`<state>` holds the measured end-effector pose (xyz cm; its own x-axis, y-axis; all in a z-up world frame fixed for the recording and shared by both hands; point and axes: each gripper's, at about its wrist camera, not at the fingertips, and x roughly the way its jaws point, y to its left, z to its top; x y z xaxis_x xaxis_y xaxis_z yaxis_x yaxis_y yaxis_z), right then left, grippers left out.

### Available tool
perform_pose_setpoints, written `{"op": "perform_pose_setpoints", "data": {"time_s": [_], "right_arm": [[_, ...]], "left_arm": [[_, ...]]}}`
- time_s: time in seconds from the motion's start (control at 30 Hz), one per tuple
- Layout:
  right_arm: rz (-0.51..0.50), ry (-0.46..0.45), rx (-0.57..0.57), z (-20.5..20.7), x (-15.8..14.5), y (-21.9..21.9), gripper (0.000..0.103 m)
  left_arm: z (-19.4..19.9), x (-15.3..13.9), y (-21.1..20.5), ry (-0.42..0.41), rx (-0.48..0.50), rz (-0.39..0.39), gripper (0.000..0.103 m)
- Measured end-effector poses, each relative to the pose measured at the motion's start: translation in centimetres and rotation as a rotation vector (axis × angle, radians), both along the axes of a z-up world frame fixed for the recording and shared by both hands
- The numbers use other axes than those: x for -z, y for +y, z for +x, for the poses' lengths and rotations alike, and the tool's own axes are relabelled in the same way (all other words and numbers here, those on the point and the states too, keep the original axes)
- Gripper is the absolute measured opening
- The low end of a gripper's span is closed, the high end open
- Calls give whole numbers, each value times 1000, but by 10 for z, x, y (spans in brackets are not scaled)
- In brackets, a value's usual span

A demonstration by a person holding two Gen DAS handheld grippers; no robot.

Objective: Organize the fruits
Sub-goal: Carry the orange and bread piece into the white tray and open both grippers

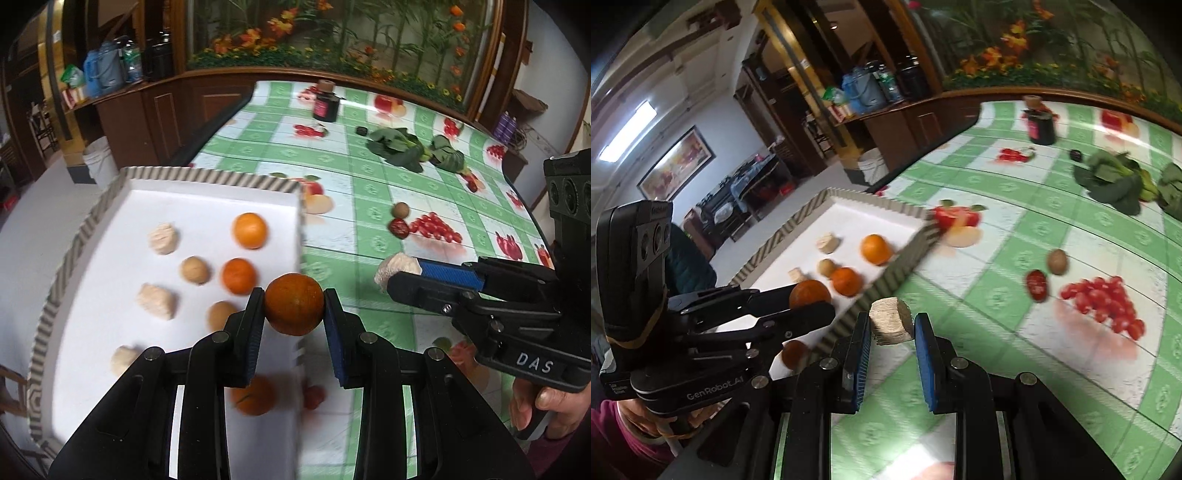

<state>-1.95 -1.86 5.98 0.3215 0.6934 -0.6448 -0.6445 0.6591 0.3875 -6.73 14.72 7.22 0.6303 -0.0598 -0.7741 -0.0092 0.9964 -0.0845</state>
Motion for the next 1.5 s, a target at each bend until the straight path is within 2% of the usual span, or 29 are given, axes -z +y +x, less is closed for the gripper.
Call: {"op": "perform_pose_setpoints", "data": {"time_s": [0.5,1.07,1.5], "right_arm": [[-35,-46,-150,-41,-11,76,23],[-81,-32,-246,-53,6,119,23],[-136,-30,-295,-53,20,145,23]], "left_arm": [[-38,1,70,-11,-133,11,31],[-50,11,107,7,-207,9,31],[-47,23,136,39,-275,-49,31]]}}
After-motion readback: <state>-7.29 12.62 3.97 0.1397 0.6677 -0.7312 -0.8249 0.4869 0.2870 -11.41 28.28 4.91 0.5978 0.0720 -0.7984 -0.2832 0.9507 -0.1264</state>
